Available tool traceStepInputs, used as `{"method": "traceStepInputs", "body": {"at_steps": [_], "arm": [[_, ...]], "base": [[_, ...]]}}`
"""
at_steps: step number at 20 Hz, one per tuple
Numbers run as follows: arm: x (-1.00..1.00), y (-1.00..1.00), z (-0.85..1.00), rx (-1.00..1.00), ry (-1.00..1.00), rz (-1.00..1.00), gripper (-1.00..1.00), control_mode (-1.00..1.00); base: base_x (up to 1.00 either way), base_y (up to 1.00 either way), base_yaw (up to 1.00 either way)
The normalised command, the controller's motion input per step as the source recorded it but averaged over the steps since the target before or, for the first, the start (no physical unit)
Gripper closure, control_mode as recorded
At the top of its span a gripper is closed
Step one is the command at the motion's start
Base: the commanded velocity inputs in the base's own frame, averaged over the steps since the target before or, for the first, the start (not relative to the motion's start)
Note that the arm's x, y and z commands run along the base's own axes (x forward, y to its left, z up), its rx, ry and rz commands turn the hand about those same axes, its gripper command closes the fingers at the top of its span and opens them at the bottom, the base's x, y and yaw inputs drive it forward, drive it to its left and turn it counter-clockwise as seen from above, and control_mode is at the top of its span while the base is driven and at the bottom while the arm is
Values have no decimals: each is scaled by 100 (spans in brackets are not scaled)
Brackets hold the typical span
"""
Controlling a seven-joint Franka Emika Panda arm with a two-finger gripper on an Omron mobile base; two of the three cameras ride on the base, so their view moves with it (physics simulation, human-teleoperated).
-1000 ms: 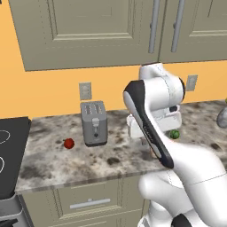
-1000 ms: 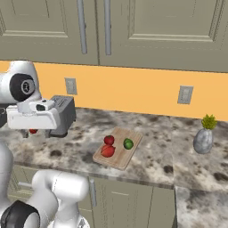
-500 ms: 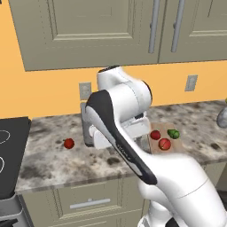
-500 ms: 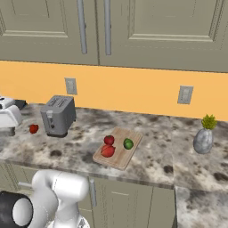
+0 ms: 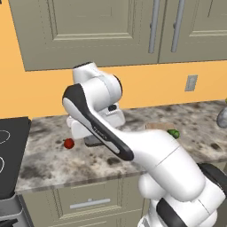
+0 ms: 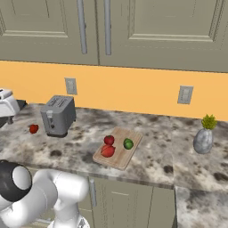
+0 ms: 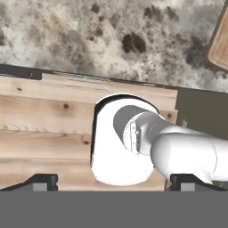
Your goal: Place the avocado, onion, tomato, and bell pepper on the cutting board.
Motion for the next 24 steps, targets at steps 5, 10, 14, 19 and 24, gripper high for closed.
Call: {"method": "traceStepInputs", "body": {"at_steps": [5,10,14,19,24], "arm": [[50,22,-25,0,-9,1,-100,-100],[24,21,-13,0,-16,6,-100,-100],[23,30,0,4,-23,5,-100,-100],[54,24,-3,9,-13,4,-100,-100],[81,19,-23,4,0,1,-100,-100]], "base": [[0,0,0],[0,0,0],[0,0,0],[0,0,0],[0,0,0]]}}
